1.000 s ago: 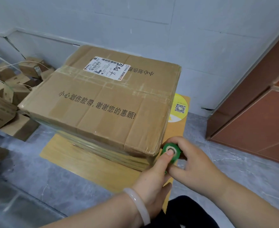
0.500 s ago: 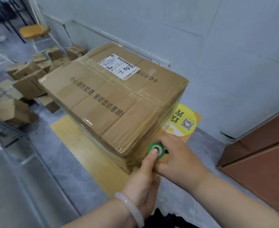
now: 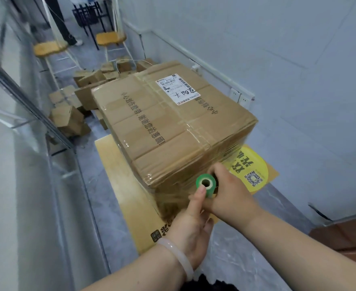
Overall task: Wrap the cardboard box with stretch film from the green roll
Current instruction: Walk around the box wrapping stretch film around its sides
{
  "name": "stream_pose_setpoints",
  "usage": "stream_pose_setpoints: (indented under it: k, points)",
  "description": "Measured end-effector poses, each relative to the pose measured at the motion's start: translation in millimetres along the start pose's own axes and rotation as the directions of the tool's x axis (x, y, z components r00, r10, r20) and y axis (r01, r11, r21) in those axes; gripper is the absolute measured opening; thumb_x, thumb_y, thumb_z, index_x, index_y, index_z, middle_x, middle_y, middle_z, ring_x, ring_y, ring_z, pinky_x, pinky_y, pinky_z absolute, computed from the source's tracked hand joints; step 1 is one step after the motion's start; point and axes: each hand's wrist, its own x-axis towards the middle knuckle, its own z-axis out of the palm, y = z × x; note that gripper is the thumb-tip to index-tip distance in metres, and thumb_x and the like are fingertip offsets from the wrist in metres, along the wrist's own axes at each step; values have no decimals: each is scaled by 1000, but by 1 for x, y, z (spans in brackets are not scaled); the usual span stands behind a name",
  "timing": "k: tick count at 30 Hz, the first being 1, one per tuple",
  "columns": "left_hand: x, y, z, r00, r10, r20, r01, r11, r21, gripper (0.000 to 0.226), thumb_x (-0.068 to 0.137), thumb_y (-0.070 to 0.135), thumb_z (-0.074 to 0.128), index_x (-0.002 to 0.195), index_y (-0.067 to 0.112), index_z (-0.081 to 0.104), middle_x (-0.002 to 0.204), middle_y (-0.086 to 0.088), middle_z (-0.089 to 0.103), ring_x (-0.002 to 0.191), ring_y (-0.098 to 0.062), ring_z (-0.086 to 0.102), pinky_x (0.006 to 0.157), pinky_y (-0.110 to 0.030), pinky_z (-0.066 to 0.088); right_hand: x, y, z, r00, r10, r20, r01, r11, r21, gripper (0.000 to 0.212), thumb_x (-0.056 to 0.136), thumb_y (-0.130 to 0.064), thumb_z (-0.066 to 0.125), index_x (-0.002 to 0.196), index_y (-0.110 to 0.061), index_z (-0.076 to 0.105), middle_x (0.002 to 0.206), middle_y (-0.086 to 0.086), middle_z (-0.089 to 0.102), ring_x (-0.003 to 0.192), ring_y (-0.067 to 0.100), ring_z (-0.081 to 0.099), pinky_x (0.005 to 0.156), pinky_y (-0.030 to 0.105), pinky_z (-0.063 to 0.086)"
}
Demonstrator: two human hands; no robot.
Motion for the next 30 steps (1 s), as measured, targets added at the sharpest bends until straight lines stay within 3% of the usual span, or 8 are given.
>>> stream_pose_setpoints:
  k: [6,9,14,17,20,25,28,30]
  points:
    - [25,2,5,999,-53,9,53,999,12,36,73,35,78,101,12,75,103,-7,79,103,-18,71,95,-32,50,11,15,-14,992,-100,75,92,990,104,36,62,-51,65,94,-51,49,94,-17,55,94,1,53,78,20,47]
    - [32,1,6,998,-59,1,59,998,-1,32,74,34,79,93,9,78,100,-8,79,98,-21,72,101,-37,50,16,25,-24,978,-144,149,130,987,96,33,62,-34,69,91,-41,54,89,-14,57,92,5,54,77,23,47]
    - [37,-7,14,999,-15,37,16,1000,-25,49,75,37,75,109,1,70,103,-15,77,92,-20,76,101,-38,51,21,35,-29,980,-150,127,142,987,70,41,61,-45,72,88,-38,42,77,-13,58,71,6,56,56,17,41]
    - [42,-22,25,998,38,47,-38,999,-16,92,57,46,91,132,5,59,123,-15,72,112,-22,70,110,-40,45,29,40,-37,980,-157,124,162,986,-33,44,61,-59,72,88,-47,40,74,-17,56,70,1,54,56,20,40]
    - [51,-38,40,993,101,-62,-106,991,-77,113,43,40,93,139,3,48,122,-16,71,102,-20,73,99,-38,51,39,48,-50,957,-242,158,260,960,-107,50,61,-65,71,99,-45,46,79,-19,58,74,3,55,63,23,43]
    - [61,-47,74,970,173,-169,-201,966,-162,89,50,43,83,128,5,61,111,-14,76,96,-20,74,98,-45,51,57,77,-71,867,-381,322,396,918,18,34,70,-52,63,99,-37,54,91,-17,57,87,3,54,73,32,50]
    - [62,-53,99,948,242,-205,-288,929,-232,41,68,29,82,101,7,70,81,-5,77,73,-13,74,83,-36,52,60,91,-84,862,-395,318,380,918,111,38,69,-44,67,101,-37,49,97,-23,54,93,-1,54,79,28,50]
    - [68,-61,107,932,247,-264,-316,912,-263,33,73,32,75,95,9,67,68,-1,73,61,-10,71,74,-33,49,60,95,-89,864,-390,318,360,920,152,38,67,-43,68,93,-42,41,92,-24,52,89,-3,53,75,24,47]
